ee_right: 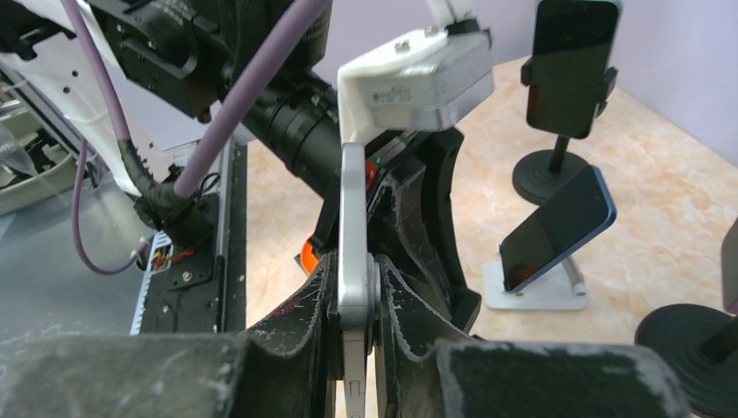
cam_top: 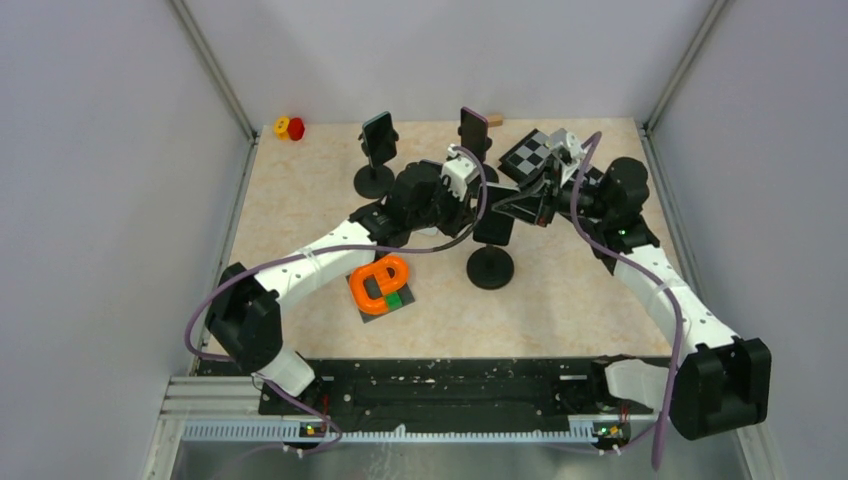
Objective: Place the phone on the phone stand
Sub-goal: Install the phone on the phone stand.
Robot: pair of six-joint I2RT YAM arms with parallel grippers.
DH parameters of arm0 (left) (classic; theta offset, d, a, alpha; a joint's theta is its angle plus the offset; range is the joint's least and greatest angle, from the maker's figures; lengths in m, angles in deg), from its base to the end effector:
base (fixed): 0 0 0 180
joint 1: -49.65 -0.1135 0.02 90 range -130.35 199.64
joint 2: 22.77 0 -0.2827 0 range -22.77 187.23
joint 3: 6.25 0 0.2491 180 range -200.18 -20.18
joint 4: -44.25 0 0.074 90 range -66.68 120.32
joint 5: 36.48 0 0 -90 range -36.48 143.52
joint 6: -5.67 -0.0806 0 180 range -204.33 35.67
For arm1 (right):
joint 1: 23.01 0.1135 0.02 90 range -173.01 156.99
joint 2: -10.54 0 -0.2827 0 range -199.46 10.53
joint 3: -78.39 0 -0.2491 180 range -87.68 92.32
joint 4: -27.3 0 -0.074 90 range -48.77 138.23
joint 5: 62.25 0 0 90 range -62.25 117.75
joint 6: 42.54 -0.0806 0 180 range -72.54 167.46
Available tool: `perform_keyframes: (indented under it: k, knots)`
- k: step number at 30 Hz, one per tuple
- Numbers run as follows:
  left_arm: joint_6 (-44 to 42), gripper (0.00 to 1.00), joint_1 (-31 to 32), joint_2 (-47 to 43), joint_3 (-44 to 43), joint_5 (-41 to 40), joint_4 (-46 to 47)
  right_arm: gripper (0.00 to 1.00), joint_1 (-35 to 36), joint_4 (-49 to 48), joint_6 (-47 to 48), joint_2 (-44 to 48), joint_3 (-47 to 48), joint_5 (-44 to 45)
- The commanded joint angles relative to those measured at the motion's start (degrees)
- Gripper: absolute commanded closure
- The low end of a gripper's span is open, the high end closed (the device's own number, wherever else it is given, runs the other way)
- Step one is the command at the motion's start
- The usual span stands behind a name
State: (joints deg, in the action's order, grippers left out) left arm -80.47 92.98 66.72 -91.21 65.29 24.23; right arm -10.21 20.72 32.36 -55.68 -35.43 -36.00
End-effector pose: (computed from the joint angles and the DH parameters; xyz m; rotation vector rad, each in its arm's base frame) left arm 0.2832 -0.2898 0.3130 0.8246 1.8943 -0.7250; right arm 0.2415 0.1290 0.3845 -0.9134 1.3678 1.1789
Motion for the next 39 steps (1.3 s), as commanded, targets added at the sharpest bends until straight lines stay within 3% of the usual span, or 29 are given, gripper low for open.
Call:
perform_keyframes:
  k: [1, 9, 15, 26, 29, 35, 39]
  knots:
    - [4.36, 1.0, 0.26, -0.56, -0.56, -0.17, -2.42, 1.0, 0.79, -11.13, 0.68, 0.17, -2.36, -4.54]
    - [4.64, 1.0, 0.26, 0.8, -1.52, 3.55, -3.05, 1.0, 3.51, -21.79, 3.09, -1.72, -7.7, -10.93]
    - [4.46, 1.0, 0.25, 0.71, -1.51, 5.65, -3.15, 1.0, 6.12, -23.71, 5.36, -8.77, -3.83, -15.81]
    - [4.16, 1.0, 0.19, 1.12, -1.55, 9.15, -2.97, 1.0, 8.21, -26.89, 7.88, -15.65, 0.82, -16.51]
    - [4.15, 1.0, 0.17, 1.34, -1.54, 9.83, -2.97, 1.0, 8.56, -34.46, 2.65, -18.59, 0.62, -18.3]
    - [3.71, 1.0, 0.16, 1.48, -1.49, 11.84, -2.98, 1.0, 8.49, -60.68, -14.8, -24.39, 0.2, -20.54]
    - [3.28, 1.0, 0.09, 1.11, -0.99, 12.16, -2.8, 1.0, 7.64, -77.34, -30.9, -30.42, 4.07, -22.34]
